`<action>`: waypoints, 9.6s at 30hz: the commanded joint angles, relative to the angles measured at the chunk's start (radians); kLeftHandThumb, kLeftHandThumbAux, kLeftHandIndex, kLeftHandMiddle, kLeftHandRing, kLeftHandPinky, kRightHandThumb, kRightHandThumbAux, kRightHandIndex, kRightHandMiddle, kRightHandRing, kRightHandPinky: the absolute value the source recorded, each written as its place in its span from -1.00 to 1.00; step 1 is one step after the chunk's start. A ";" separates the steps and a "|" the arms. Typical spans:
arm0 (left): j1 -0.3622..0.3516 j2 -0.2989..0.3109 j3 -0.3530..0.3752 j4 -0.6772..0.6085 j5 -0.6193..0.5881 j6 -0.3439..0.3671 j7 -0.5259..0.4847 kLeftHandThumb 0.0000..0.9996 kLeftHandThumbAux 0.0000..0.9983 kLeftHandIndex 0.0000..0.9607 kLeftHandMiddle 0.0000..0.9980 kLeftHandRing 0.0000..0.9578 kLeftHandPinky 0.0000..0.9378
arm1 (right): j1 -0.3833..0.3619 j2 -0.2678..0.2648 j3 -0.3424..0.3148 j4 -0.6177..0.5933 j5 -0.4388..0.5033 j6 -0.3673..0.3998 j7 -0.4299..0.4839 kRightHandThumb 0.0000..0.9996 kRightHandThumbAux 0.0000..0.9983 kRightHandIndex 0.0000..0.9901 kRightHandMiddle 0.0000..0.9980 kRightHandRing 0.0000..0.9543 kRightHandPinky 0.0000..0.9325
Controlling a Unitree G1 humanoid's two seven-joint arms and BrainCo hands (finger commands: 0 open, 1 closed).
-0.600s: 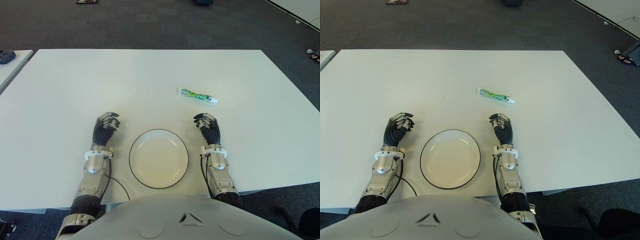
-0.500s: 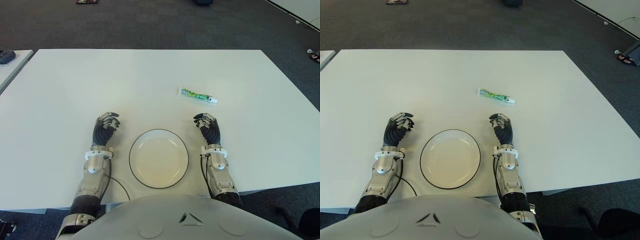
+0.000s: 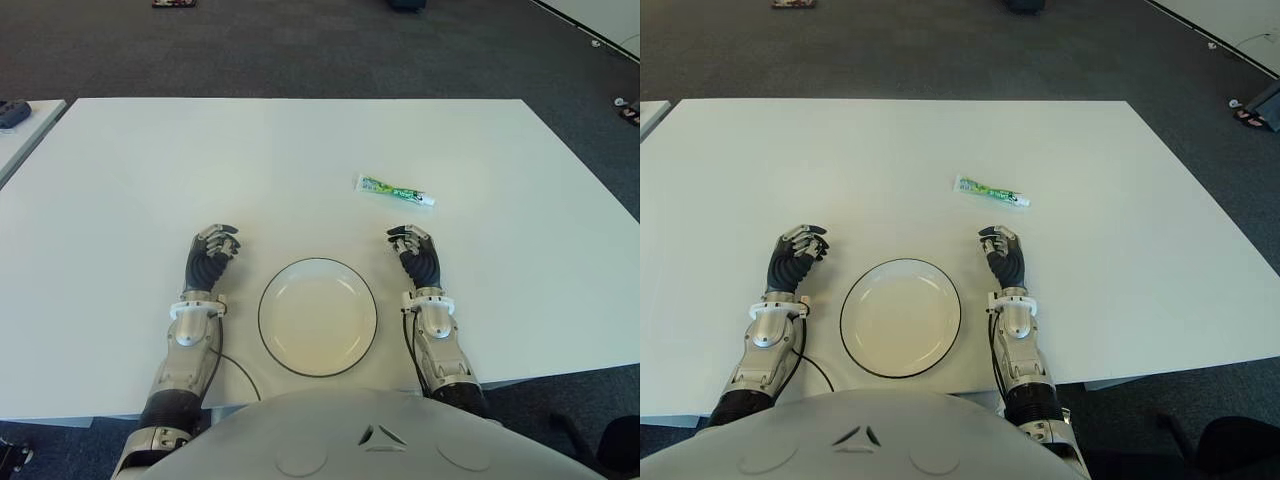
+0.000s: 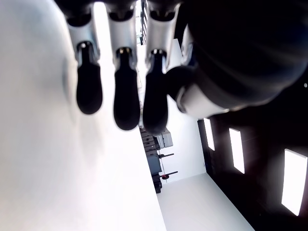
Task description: Put the toothpaste on the table into the plate.
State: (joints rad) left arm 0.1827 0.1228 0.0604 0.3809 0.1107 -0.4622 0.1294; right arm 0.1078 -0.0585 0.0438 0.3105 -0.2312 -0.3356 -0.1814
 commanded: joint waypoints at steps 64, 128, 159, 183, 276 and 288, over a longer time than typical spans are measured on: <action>0.017 -0.029 0.000 0.008 0.011 0.033 0.006 0.41 0.44 -0.10 0.19 0.26 0.28 | -0.956 -0.258 0.344 0.995 -0.370 0.302 0.081 -0.23 -0.35 -1.00 -1.00 -1.00 -1.00; 0.087 -0.031 -0.003 -0.137 0.014 0.119 -0.007 0.41 0.44 -0.10 0.21 0.29 0.29 | -0.855 -0.293 0.756 1.080 -0.683 0.365 0.130 0.05 0.01 -1.00 -1.00 -1.00 -1.00; 0.094 -0.033 -0.004 -0.149 0.020 0.129 0.000 0.41 0.44 -0.11 0.21 0.29 0.27 | -0.843 -0.260 0.706 1.058 -0.642 0.396 -0.098 0.23 0.38 -0.36 -0.40 -0.40 -0.28; 0.089 -0.032 0.002 -0.141 0.011 0.131 0.000 0.41 0.44 -0.11 0.24 0.31 0.29 | -0.825 -0.255 0.630 1.068 -0.614 0.340 -0.194 0.41 0.43 -0.13 0.31 0.32 0.22; 0.073 -0.042 -0.003 -0.146 0.010 0.145 -0.002 0.41 0.44 -0.10 0.21 0.27 0.27 | -0.434 -0.235 0.341 0.175 -0.124 -0.248 0.454 0.43 0.44 -0.11 0.79 0.85 0.89; 0.067 -0.040 -0.006 -0.130 0.027 0.139 0.008 0.41 0.44 -0.10 0.19 0.26 0.26 | -0.399 -0.318 0.433 0.124 -0.269 -0.447 0.452 0.43 0.43 -0.11 0.78 0.83 0.89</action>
State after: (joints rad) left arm 0.2543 0.0849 0.0593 0.2373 0.1280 -0.3372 0.1303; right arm -0.2987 -0.3544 0.4533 0.4531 -0.4558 -0.7373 0.2704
